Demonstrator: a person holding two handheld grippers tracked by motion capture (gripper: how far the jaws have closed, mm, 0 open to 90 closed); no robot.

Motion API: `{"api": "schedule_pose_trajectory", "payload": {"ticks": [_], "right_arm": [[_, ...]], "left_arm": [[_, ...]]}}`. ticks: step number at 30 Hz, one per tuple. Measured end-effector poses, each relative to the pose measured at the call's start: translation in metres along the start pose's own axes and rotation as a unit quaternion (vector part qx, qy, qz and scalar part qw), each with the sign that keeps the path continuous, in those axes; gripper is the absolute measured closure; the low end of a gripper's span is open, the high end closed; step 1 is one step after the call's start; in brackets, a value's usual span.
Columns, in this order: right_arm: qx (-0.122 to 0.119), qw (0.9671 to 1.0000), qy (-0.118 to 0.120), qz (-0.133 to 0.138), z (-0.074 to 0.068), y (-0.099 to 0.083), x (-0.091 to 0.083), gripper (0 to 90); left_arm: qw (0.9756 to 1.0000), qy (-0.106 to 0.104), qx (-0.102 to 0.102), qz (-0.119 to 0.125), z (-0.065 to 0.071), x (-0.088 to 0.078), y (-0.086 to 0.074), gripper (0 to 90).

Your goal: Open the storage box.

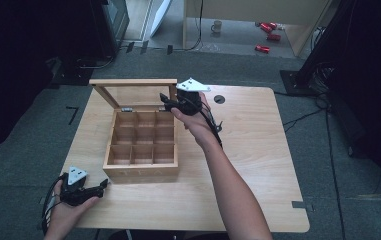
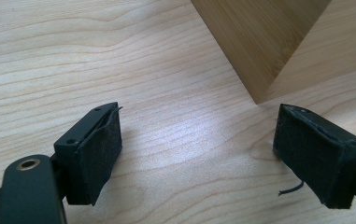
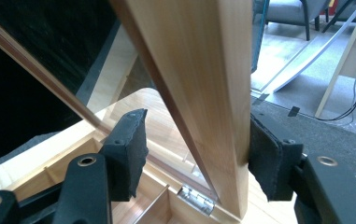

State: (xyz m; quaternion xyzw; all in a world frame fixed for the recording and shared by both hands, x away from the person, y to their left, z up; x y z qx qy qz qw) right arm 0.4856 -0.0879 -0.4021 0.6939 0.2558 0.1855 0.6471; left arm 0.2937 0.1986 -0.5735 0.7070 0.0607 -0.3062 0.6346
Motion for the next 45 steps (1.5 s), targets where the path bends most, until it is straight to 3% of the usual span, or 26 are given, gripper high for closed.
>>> {"api": "schedule_pose_trajectory", "payload": {"ticks": [8, 14, 20, 26, 33, 35, 36, 38, 45], "right_arm": [[0.025, 0.9996, 0.003, -0.014, 0.012, -0.011, 0.016, 41.9], [0.024, 0.9987, -0.003, -0.044, 0.016, -0.03, 0.027, 39.7], [0.041, 0.9984, -0.023, -0.03, 0.022, -0.03, 0.037, 40.3], [0.064, 0.9973, -0.025, -0.024, 0.032, -0.031, 0.044, 45.2], [0.053, 0.9968, -0.049, -0.033, 0.043, -0.036, 0.052, 56.8], [0.06, 0.996, -0.055, -0.037, 0.045, -0.039, 0.053, 58.7], [0.085, 0.9942, -0.055, -0.035, 0.046, -0.041, 0.054, 61.1], [0.085, 0.9946, -0.053, -0.025, 0.044, -0.04, 0.055, 61.5], [0.077, 0.9946, -0.064, -0.03, 0.044, -0.039, 0.056, 66.1]], "left_arm": [[1.0, -0.004, 0.0, 0.0, 0.0, 0.001, 0.0, 15.7], [1.0, -0.003, 0.001, 0.001, 0.001, 0.001, 0.0, 15.7], [1.0, -0.003, 0.001, 0.0, 0.001, 0.001, 0.0, 15.7], [1.0, -0.003, 0.001, 0.0, 0.001, 0.001, 0.0, 15.7], [1.0, -0.003, 0.002, 0.0, 0.0, 0.001, 0.001, 15.7], [1.0, -0.003, 0.002, 0.001, 0.0, 0.001, 0.001, 15.7], [1.0, -0.003, 0.002, 0.001, 0.0, 0.001, 0.001, 15.8], [1.0, -0.003, 0.002, 0.001, 0.0, 0.001, 0.001, 15.8], [1.0, -0.003, 0.002, 0.001, 0.0, 0.001, 0.001, 15.8]]}}
Point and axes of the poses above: each handheld gripper's, and its own axes: x roughly forward along the jaws, y roughly out of its top, z roughly to its right, the point moved 8 cm from there along x, roughly forward along the jaws, and after that the axes turned 14 degrees about z, right-handed, at the moved point
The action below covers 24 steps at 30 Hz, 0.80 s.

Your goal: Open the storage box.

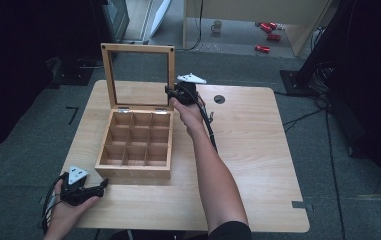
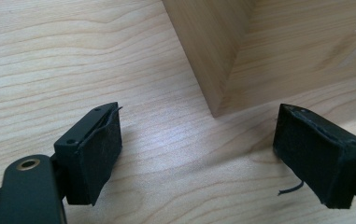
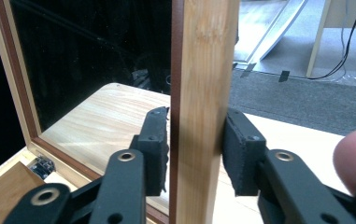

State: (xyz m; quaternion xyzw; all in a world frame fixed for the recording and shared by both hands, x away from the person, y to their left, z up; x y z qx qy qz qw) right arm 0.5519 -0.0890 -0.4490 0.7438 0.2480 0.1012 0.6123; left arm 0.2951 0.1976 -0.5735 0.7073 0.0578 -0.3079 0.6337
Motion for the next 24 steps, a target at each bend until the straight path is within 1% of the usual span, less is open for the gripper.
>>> {"api": "schedule_pose_trajectory", "payload": {"ticks": [2, 4, 5, 6, 8, 11, 13, 19, 24], "right_arm": [[-0.009, 1.0, 0.001, -0.003, -0.001, 0.001, -0.002, 66.0], [-0.023, 0.9997, -0.005, -0.005, -0.003, 0.002, -0.004, 64.6], [-0.03, 0.9995, -0.011, -0.006, -0.003, 0.002, -0.006, 61.0], [-0.031, 0.9994, -0.014, -0.007, -0.004, 0.002, -0.007, 56.6], [-0.029, 0.9994, -0.016, -0.01, -0.004, 0.003, -0.012, 50.4], [-0.028, 0.9993, -0.022, -0.01, 0.0, 0.004, -0.023, 41.2], [-0.03, 0.9991, -0.026, -0.015, 0.004, 0.002, -0.032, 35.8], [-0.042, 0.9981, -0.029, -0.033, 0.016, -0.007, -0.063, 22.3], [-0.04, 0.9977, -0.031, -0.045, 0.025, -0.016, -0.091, 13.6]], "left_arm": [[1.0, 0.0, 0.001, 0.0, 0.0, 0.0, 0.0, 15.8], [1.0, 0.0, 0.001, -0.001, 0.0, 0.0, 0.0, 15.8], [1.0, 0.001, 0.0, 0.001, 0.0, 0.0, 0.0, 15.8], [1.0, 0.001, 0.0, 0.0, 0.0, 0.0, 0.0, 15.8], [1.0, 0.0, 0.0, -0.001, 0.0, 0.0, 0.0, 15.8], [1.0, 0.0, 0.0, -0.001, 0.0, 0.0, 0.0, 15.8], [1.0, 0.0, 0.0, -0.001, 0.0, 0.0, 0.0, 15.8], [1.0, 0.0, 0.0, -0.001, 0.0, 0.0, 0.0, 15.8], [1.0, 0.0, 0.001, -0.001, 0.0, 0.0, 0.0, 15.8]]}}
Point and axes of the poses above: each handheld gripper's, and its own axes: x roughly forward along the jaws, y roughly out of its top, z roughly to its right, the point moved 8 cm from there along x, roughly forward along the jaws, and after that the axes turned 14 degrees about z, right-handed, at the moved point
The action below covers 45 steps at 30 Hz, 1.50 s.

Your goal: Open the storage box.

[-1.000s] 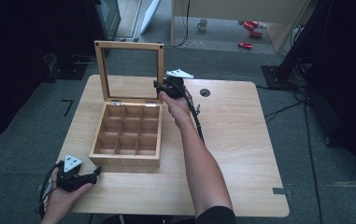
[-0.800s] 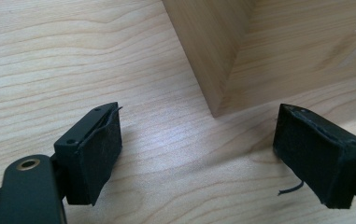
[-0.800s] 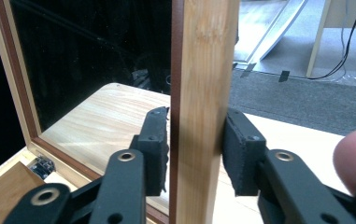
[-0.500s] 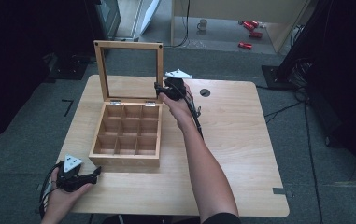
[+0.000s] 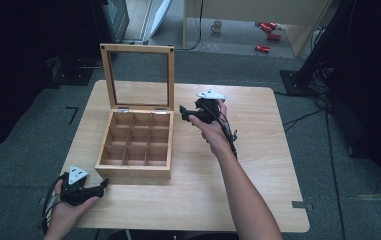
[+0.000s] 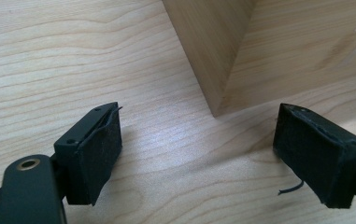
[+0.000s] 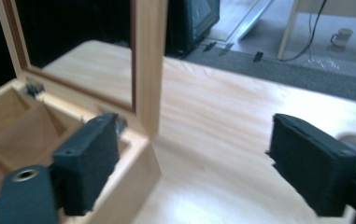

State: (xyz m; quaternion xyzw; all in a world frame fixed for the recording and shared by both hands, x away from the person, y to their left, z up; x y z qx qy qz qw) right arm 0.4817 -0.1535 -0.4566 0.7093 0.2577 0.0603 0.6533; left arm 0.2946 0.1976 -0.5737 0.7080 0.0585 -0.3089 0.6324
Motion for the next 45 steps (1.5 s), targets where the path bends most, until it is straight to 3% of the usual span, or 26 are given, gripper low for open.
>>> {"api": "schedule_pose_trajectory", "payload": {"ticks": [22, 33, 35, 45], "right_arm": [[-0.02, 0.9973, -0.056, -0.044, 0.054, -0.079, -0.11, 12.5], [-0.004, 0.9954, -0.083, -0.047, 0.076, -0.109, -0.16, 12.5], [0.001, 0.9936, -0.097, -0.058, 0.084, -0.122, -0.176, 12.5], [0.01, 0.9889, -0.128, -0.075, 0.106, -0.145, -0.22, 12.5]], "left_arm": [[1.0, 0.002, -0.001, 0.001, 0.0, 0.0, 0.0, 15.8], [1.0, 0.003, -0.002, 0.001, 0.0, 0.0, 0.0, 15.8], [1.0, 0.003, -0.002, 0.001, 0.0, 0.0, 0.0, 15.8], [1.0, 0.004, -0.003, 0.0, 0.0, 0.0, 0.0, 15.8]]}}
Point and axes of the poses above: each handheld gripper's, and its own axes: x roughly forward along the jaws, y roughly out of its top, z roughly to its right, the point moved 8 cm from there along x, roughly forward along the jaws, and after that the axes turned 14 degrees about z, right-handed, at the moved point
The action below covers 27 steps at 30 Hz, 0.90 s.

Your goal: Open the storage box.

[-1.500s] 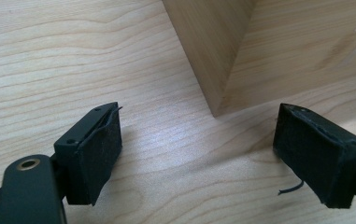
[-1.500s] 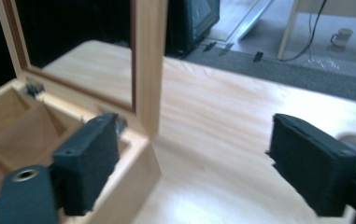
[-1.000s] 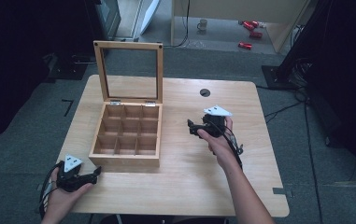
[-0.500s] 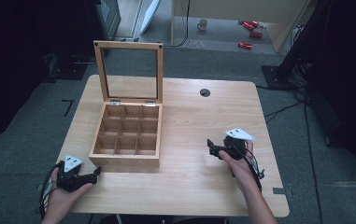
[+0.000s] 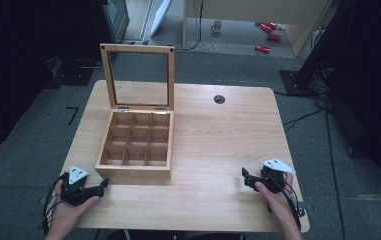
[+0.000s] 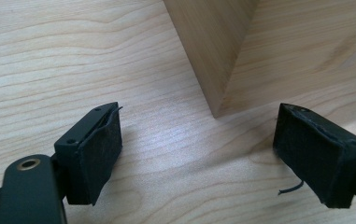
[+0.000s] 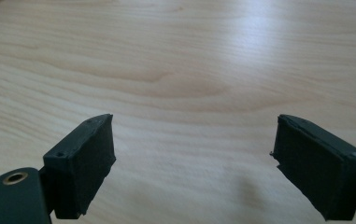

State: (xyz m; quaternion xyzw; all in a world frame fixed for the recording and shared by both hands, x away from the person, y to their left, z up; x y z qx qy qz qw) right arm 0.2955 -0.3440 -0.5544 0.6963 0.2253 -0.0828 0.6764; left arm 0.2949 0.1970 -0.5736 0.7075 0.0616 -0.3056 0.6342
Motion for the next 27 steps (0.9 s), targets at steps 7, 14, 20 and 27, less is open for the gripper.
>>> {"api": "schedule_pose_trajectory", "payload": {"ticks": [7, 14, 20, 27], "right_arm": [[0.005, 0.9995, -0.023, -0.023, 0.02, -0.022, -0.023, 12.5], [0.005, 0.9974, -0.053, -0.048, 0.039, -0.041, -0.04, 12.4], [0.002, 0.9975, -0.057, -0.041, 0.045, -0.045, -0.045, 10.1], [0.002, 0.9977, -0.054, -0.04, 0.045, -0.046, -0.043, 5.1]], "left_arm": [[1.0, 0.0, 0.0, 0.0, 0.0, 0.0, 0.0, 15.9], [1.0, 0.0, 0.0, 0.0, 0.0, 0.0, 0.0, 15.9], [1.0, 0.0, 0.0, 0.0, 0.0, 0.0, 0.0, 15.9], [1.0, 0.0, -0.001, 0.001, 0.0, 0.0, 0.0, 15.9]]}}
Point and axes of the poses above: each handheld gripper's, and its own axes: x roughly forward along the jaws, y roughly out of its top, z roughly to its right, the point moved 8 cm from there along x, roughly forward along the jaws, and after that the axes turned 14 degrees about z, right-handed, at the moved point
